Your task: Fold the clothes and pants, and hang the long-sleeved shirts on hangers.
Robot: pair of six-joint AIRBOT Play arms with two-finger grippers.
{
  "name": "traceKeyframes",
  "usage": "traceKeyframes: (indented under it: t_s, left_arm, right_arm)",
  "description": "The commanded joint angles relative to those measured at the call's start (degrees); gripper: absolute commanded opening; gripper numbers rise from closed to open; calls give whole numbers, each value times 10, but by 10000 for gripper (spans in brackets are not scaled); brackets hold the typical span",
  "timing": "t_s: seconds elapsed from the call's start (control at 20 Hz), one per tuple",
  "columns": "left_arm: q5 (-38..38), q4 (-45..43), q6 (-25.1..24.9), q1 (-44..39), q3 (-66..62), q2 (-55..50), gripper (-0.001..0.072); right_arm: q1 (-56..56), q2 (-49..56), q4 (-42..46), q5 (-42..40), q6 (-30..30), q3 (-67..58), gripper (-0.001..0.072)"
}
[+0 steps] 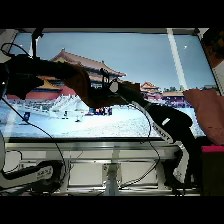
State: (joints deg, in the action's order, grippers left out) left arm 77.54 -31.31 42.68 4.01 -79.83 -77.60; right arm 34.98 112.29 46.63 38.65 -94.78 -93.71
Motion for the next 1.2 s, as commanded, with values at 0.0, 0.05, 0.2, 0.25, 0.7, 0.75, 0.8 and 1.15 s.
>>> traceKeyframes:
  t_s: [0.0, 0.05, 0.2, 0.25, 0.7, 0.75, 0.8, 1.15]
  left_arm:
    - [-2, -1, 10, -9, 0, -20, 20]
    - [-2, -1, 10, -16, 0, -26, 20]
    - [-30, 1, 11, -63, 1, -48, 20]
    - [-52, 2, 11, -86, 1, -56, 20]
    - [-354, 31, 10, -330, 1, -112, 649]
    - [-361, 31, 8, -347, 1, -117, 689]
    - [-360, 31, 7, -360, 1, -119, 695]
    - [-351, 28, 6, -332, 1, -115, 695]
  right_arm:
    - [-51, -33, 86, 86, -5, -3, 14]
    - [-71, -48, 123, 114, -5, -3, 14]
    - [-134, -101, 207, 173, -5, -3, 15]
    - [-153, -120, 216, 179, -5, -3, 14]
    - [-247, -256, 264, 201, -1, -3, 15]
    - [-248, -257, 272, 206, -1, -3, 15]
    - [-247, -257, 282, 209, -1, -2, 15]
    - [-248, -257, 343, 239, 28, -2, 18]
